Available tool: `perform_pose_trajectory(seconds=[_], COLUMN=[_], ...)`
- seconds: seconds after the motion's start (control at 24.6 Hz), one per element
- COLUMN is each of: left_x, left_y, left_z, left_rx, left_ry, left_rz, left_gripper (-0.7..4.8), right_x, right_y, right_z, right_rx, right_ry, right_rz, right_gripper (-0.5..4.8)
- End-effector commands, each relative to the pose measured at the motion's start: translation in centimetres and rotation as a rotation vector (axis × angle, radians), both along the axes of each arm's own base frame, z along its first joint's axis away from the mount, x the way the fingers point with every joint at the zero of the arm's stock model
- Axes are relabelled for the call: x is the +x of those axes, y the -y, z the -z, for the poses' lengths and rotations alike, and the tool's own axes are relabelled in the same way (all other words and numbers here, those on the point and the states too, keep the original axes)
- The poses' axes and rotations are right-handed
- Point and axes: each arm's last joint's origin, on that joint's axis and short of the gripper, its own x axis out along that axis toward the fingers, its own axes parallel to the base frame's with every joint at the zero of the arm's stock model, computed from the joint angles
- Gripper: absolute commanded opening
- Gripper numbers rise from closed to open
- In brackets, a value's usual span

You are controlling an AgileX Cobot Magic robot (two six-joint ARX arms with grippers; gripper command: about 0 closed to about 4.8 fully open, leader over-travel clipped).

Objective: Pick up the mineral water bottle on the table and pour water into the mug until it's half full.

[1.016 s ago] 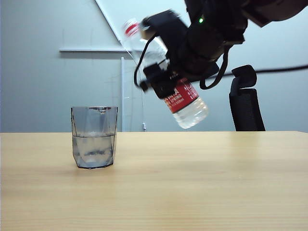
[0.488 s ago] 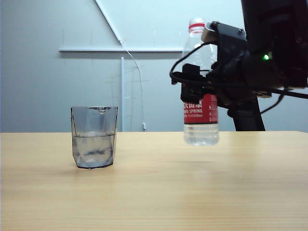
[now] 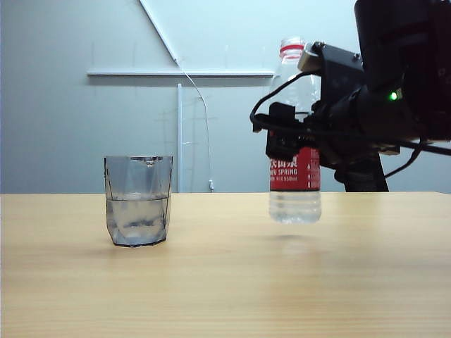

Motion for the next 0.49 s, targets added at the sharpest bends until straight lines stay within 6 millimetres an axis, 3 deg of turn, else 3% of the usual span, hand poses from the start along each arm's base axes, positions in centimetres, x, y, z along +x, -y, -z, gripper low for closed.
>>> perform_pose_trajectory(seconds=[0.04, 0.33, 0.41, 0.49], left_x=[0.0, 0.0, 0.0, 0.0], left_y=[0.0, 0.0, 0.0, 0.0], left_z=[-0.2, -0.2, -0.2, -0.2], left_rx=[-0.009, -0.009, -0.009, -0.009], left_ry=[0.012, 0.012, 0.013, 0.012], left_rz=[0.0, 0.0, 0.001, 0.0], left_gripper=[-0.02, -0.02, -0.02, -0.02], right_x=[0.13, 0.1, 0.06, 0.05], right_y=[-0.11, -0.1, -0.1, -0.09], right_z=[-0.13, 0.16, 0.22, 0.24], right_rx=[0.024, 0.007, 0.009, 0.024], right_ry=[0.027, 0.002, -0.002, -0.008], right_rz=[0.0, -0.001, -0.004, -0.002], right_gripper=[3.39, 3.52, 4.11, 4.36])
